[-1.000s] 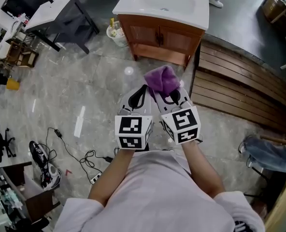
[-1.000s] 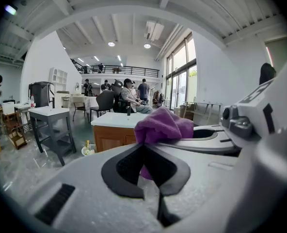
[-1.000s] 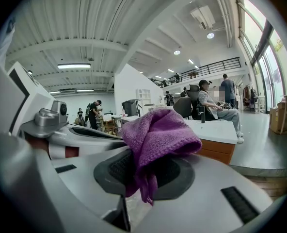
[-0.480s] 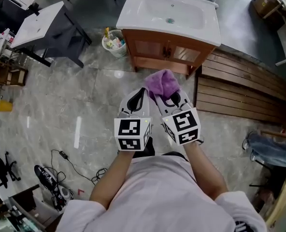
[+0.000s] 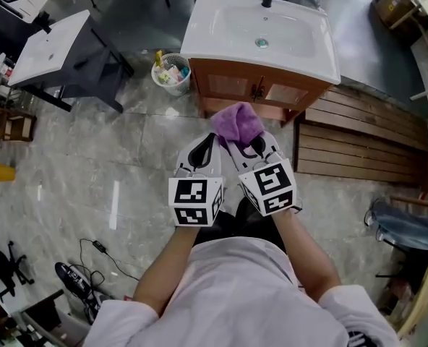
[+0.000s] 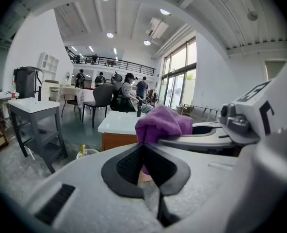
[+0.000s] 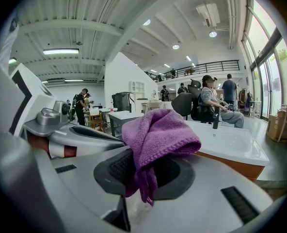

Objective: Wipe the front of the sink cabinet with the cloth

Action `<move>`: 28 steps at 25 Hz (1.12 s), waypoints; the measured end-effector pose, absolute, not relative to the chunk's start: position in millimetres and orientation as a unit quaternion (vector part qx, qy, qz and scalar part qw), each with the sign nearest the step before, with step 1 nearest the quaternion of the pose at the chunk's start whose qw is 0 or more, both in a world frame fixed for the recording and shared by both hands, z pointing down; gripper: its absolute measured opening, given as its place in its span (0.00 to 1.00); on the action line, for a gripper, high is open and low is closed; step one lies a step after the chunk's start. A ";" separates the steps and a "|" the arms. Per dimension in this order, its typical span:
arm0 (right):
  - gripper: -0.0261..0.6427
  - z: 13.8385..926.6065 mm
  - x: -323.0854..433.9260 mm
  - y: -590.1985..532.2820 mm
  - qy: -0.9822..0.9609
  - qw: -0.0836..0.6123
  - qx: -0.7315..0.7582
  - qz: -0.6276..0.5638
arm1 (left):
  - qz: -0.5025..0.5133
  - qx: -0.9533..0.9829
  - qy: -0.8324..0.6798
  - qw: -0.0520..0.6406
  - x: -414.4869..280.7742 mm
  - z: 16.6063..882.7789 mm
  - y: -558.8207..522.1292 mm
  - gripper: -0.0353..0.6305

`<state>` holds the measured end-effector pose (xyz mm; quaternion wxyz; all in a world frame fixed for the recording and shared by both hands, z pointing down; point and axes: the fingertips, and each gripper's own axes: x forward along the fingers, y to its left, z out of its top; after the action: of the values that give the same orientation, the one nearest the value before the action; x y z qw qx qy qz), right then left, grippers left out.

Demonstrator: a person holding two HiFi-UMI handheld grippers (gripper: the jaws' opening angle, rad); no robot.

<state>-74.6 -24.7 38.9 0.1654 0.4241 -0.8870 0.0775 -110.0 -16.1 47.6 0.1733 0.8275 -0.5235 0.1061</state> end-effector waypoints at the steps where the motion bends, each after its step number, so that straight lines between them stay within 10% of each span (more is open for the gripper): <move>1: 0.15 40.5 -76.6 -31.0 -0.888 0.165 0.423 0.076 | 0.108 0.826 -0.524 0.174 -112.3 50.4 -20.3 0.06; 28: 0.15 203.6 -171.5 -224.2 -0.949 0.124 0.291 0.007 | 0.072 0.763 -0.627 0.142 -189.8 227.8 -210.3 0.06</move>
<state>-171.5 -224.2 203.6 0.1242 0.2911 -0.9486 0.0074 -189.8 -210.3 227.8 0.1416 0.7627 -0.6270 0.0719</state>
